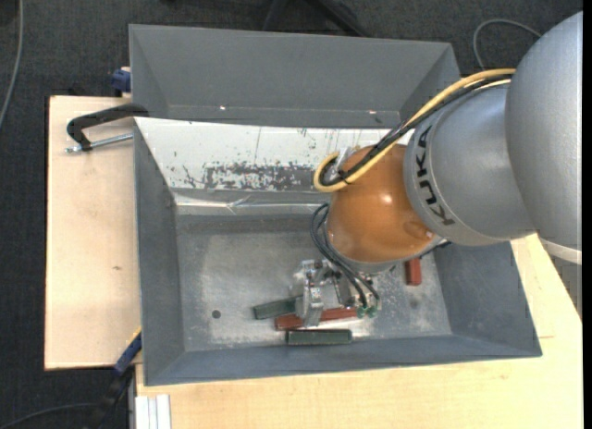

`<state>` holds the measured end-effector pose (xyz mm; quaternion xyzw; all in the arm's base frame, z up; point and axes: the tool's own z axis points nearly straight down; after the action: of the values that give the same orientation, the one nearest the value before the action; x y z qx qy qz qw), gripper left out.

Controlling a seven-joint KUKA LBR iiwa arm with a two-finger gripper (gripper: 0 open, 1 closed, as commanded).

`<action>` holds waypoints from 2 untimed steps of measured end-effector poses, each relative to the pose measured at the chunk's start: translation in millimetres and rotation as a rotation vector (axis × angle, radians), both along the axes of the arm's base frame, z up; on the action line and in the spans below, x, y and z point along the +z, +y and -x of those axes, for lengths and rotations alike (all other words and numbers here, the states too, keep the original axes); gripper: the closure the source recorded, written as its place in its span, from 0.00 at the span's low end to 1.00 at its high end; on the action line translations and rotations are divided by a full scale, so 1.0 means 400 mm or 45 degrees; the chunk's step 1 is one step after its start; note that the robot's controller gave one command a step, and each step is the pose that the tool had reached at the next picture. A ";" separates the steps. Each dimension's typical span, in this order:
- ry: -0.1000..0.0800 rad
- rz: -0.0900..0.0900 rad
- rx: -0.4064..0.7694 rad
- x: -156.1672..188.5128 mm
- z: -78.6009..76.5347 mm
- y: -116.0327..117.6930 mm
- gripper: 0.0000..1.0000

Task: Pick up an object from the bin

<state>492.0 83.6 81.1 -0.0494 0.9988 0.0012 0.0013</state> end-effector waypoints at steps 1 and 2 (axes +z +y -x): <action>0.001 0.001 0.000 0.041 0.001 -0.001 1.00; -0.002 0.001 0.000 0.076 0.000 0.000 1.00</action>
Offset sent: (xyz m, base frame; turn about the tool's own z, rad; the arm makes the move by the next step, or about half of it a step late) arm -0.0001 0.0001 0.0079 0.0000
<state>492.0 83.4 111.7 -0.0495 0.9988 0.0008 0.0020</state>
